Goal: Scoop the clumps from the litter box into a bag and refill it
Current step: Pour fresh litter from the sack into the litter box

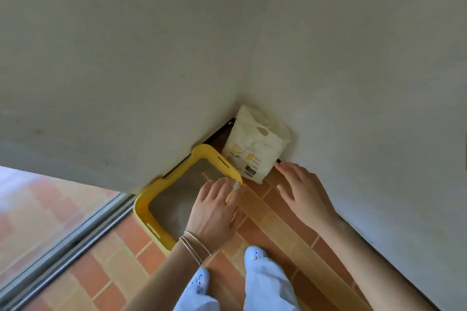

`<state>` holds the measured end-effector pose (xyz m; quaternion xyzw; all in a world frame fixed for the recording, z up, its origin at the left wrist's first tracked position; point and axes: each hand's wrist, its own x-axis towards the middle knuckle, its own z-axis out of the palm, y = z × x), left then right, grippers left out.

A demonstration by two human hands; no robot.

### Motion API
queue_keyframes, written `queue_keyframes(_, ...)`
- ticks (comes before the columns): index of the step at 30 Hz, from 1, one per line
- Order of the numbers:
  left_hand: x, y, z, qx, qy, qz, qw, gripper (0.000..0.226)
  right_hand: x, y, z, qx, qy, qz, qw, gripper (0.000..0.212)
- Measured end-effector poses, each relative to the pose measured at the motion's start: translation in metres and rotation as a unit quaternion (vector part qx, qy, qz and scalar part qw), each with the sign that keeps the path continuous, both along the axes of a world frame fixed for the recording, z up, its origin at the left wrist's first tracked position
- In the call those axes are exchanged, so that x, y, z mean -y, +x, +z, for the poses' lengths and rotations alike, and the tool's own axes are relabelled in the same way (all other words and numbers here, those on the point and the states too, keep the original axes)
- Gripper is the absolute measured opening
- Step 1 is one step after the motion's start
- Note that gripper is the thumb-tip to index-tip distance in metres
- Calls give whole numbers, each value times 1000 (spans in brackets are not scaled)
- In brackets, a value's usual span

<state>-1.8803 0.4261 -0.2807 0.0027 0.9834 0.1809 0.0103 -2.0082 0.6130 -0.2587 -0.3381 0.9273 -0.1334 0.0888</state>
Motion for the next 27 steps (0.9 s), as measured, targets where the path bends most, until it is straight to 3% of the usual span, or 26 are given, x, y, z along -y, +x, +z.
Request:
queue_keyframes(11, -46, -103, -144, 42, 8, 39, 998, 49, -26, -139, -150, -82, 104, 15, 991, 48)
queue_keyframes(17, -67, -128, -176, 28, 7, 36, 999, 50, -39, -183, -206, -46, 161, 65, 984, 52)
queue_keyframes(23, -76, -143, -193, 32, 7, 51, 998, 51, -37, -210, -234, 13, 170, 50, 984, 59)
queue_keyframes(27, -78, -138, -200, 38, 6, 58, 998, 54, -28, -209, -247, 26, 154, 16, 988, 40)
